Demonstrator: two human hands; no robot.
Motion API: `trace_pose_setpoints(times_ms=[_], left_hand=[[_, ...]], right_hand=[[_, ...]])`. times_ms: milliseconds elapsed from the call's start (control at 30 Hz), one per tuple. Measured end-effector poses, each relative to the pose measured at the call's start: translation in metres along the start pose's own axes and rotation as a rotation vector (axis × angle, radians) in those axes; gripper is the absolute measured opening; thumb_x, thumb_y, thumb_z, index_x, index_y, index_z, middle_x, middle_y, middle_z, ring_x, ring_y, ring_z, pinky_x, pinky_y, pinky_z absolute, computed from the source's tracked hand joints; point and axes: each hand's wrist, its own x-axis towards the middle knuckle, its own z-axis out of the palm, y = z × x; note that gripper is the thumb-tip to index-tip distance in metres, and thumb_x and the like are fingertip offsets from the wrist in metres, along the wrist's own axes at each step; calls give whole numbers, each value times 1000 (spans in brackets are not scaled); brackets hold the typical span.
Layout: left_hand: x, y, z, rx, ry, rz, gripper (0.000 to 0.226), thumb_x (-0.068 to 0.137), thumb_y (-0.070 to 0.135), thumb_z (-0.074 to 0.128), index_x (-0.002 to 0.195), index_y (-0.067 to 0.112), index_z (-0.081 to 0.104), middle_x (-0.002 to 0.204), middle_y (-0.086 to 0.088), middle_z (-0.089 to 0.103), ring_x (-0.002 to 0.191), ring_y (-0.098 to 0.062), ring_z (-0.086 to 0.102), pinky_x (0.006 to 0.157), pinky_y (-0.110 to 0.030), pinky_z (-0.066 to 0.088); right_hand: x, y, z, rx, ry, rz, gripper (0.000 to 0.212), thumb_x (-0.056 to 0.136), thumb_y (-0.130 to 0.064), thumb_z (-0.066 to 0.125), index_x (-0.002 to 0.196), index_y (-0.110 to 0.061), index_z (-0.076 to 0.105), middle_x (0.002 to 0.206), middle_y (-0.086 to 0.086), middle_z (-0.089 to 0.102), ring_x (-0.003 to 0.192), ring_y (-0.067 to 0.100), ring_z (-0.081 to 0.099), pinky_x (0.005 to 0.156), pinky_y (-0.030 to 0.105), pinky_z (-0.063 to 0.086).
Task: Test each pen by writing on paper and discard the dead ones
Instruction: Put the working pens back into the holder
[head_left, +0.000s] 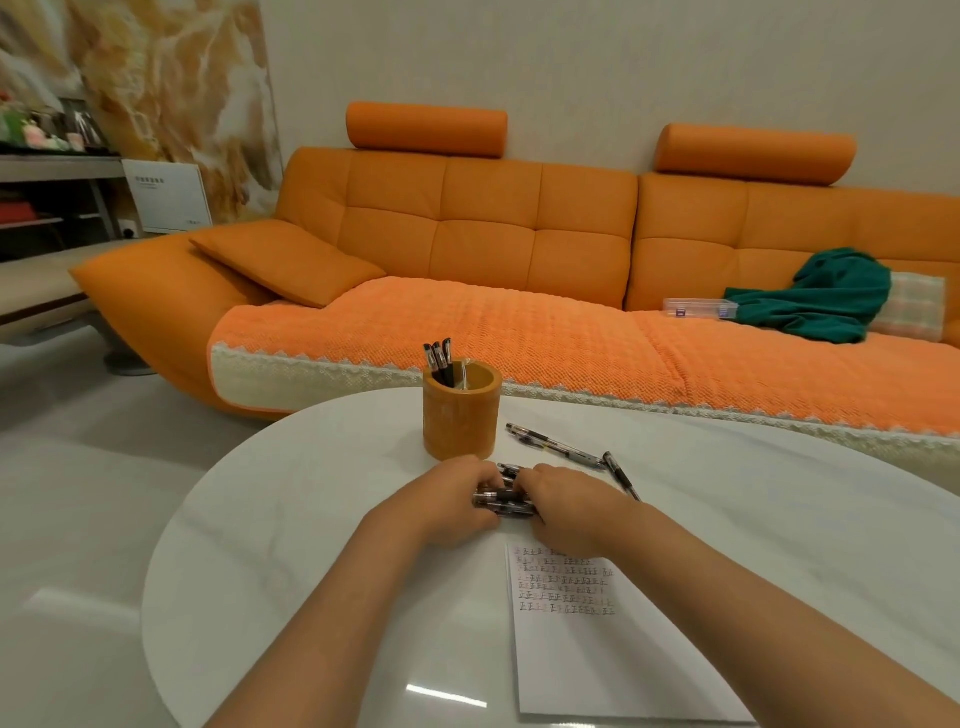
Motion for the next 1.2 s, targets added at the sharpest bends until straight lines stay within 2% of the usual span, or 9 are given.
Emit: trace_pose_setpoints(times_ms=[233,333,467,633,800,900,1000,1100,1200], left_hand=[[-1,1,-12,-268,100,-11,49,84,30,79,124,33,51,118,11,56,85,-6,58,71,-19,48],[0,5,-24,-511,187,32,36,85,22,79,113,30,58,97,1,69,79,-18,68,62,-28,57],[2,16,-36,-694,383,89,41,89,16,75,124,25,56,105,-3,70,85,-23,70,69,-42,61],[5,17,-46,-687,559,190,57,89,42,69,136,61,42,98,-5,63,88,-22,65,80,-44,57],[10,12,-61,-554,611,191,45,94,26,67,132,47,57,88,-2,55,76,-19,59,75,-43,56],[13,8,-67,-553,634,191,41,96,28,65,132,46,57,92,3,58,78,-8,57,72,-25,52],[20,0,-69,-603,730,136,45,101,28,57,139,48,45,108,13,60,90,1,56,71,-13,45],[27,-17,-67,-561,791,23,53,100,23,57,147,36,38,126,8,53,110,-9,54,88,-32,52],[34,-29,-61,-405,669,-102,67,93,29,67,151,29,33,147,2,36,137,-20,37,108,-42,41]], right_hand=[[-1,0,-11,89,38,13,19,99,-13,41,116,-16,49,102,4,45,86,20,50,77,37,46],[2,-1,-29,294,39,45,12,99,-15,40,108,-20,46,100,4,53,83,19,53,73,39,48],[4,-7,-50,708,63,16,18,101,-12,41,116,-19,48,95,2,60,84,19,57,77,38,49],[13,-13,-62,1102,47,-39,33,102,-1,42,123,-24,52,90,11,58,80,24,59,90,54,51],[23,-18,-64,1305,-39,-78,29,101,4,41,124,-4,57,102,15,66,91,27,67,95,54,52],[30,-20,-68,1325,-42,-100,23,100,5,42,117,0,57,93,13,64,85,27,65,92,48,52],[38,-19,-84,1356,95,-55,24,100,6,44,117,-6,57,87,10,63,81,24,63,84,39,55],[58,-18,-103,1443,374,-6,28,100,6,44,125,-4,52,87,10,63,80,24,63,85,42,54],[83,-18,-113,1469,634,42,24,102,4,42,120,-10,51,89,9,62,80,22,63,83,42,55]])
